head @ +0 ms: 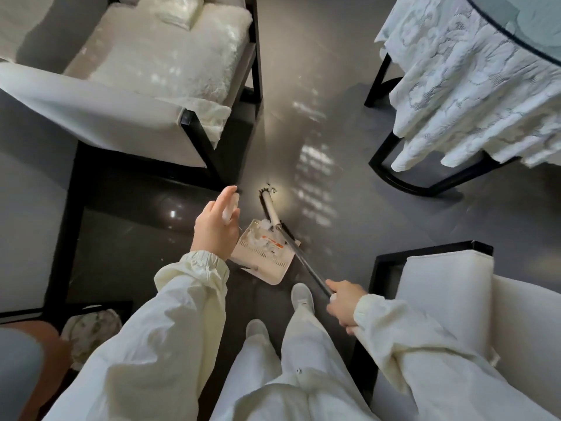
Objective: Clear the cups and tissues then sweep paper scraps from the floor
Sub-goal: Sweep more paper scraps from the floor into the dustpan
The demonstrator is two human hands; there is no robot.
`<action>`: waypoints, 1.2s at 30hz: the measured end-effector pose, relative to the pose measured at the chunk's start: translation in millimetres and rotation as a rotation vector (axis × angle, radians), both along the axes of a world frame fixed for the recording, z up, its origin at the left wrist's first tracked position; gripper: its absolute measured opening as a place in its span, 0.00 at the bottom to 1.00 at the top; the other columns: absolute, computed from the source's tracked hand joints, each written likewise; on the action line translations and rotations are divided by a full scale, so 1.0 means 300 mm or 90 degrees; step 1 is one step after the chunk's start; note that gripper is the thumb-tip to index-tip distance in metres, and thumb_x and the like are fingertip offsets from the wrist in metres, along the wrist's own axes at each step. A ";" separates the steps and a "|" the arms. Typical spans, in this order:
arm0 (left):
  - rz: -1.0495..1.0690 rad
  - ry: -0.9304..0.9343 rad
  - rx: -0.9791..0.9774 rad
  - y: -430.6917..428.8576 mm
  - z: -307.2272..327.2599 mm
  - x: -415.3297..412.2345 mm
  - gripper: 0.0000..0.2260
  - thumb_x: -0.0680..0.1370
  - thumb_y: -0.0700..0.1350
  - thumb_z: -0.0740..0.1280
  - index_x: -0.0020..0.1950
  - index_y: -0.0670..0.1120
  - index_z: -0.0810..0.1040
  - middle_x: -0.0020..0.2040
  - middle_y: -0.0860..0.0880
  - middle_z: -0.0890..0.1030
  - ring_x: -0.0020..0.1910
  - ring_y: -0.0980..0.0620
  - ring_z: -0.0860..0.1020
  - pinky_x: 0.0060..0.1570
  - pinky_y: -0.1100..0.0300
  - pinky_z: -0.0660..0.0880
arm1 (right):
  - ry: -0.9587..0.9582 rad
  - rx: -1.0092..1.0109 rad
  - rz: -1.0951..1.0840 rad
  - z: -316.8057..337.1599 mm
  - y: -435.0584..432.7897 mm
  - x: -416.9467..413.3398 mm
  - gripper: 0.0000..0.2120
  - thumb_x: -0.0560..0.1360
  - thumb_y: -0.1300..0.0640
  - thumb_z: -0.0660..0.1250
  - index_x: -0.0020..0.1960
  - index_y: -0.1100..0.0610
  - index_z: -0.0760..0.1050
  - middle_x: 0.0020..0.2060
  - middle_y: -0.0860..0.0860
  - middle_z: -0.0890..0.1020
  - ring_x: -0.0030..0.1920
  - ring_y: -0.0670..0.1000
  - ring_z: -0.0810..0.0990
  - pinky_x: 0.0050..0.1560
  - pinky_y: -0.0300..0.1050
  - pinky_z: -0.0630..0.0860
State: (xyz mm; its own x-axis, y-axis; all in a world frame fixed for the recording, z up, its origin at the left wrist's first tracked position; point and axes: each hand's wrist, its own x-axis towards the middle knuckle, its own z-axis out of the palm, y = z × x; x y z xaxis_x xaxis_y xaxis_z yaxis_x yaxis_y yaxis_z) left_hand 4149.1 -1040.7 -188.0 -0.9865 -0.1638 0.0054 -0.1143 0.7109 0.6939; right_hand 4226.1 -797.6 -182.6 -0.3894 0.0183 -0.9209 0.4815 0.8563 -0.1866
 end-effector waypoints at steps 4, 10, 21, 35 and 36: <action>0.000 0.004 -0.007 -0.005 -0.006 0.005 0.18 0.79 0.40 0.64 0.68 0.50 0.72 0.47 0.43 0.78 0.43 0.49 0.75 0.48 0.59 0.71 | -0.028 -0.028 -0.068 0.088 0.036 -0.007 0.31 0.75 0.60 0.61 0.75 0.46 0.58 0.39 0.49 0.72 0.30 0.51 0.73 0.25 0.38 0.71; 0.024 -0.009 -0.026 -0.016 0.001 0.069 0.20 0.78 0.39 0.66 0.69 0.51 0.70 0.46 0.45 0.78 0.41 0.48 0.76 0.48 0.53 0.77 | 0.035 -0.029 -0.082 0.166 0.049 -0.114 0.31 0.75 0.64 0.60 0.75 0.47 0.59 0.43 0.52 0.75 0.26 0.49 0.72 0.21 0.34 0.68; 0.123 0.004 -0.071 -0.094 0.084 0.301 0.20 0.74 0.34 0.68 0.66 0.43 0.73 0.39 0.47 0.77 0.35 0.51 0.77 0.40 0.63 0.74 | 0.207 0.143 0.232 0.044 -0.065 -0.471 0.16 0.77 0.61 0.61 0.63 0.62 0.73 0.58 0.60 0.77 0.57 0.59 0.78 0.53 0.48 0.74; 0.232 0.021 -0.074 -0.370 0.047 0.649 0.23 0.73 0.33 0.70 0.66 0.47 0.73 0.40 0.50 0.76 0.36 0.53 0.76 0.43 0.72 0.68 | 0.042 0.148 0.454 0.024 -0.485 -0.119 0.16 0.78 0.61 0.61 0.64 0.61 0.72 0.61 0.54 0.78 0.61 0.55 0.77 0.56 0.42 0.73; 0.241 0.024 -0.070 -0.395 0.045 0.678 0.23 0.73 0.33 0.69 0.66 0.48 0.72 0.40 0.49 0.76 0.36 0.53 0.76 0.43 0.73 0.68 | 0.041 0.136 0.458 0.038 -0.522 -0.085 0.15 0.78 0.61 0.60 0.64 0.61 0.72 0.60 0.54 0.78 0.61 0.55 0.77 0.55 0.42 0.74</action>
State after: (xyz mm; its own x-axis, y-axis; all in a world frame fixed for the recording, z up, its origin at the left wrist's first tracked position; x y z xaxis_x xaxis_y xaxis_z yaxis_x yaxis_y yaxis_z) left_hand 4352.5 -1159.2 -174.6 -0.8554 -0.5119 0.0785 -0.3579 0.6939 0.6248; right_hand 4200.7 -954.1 -171.4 -0.4256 -0.0853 -0.9009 -0.2162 0.9763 0.0097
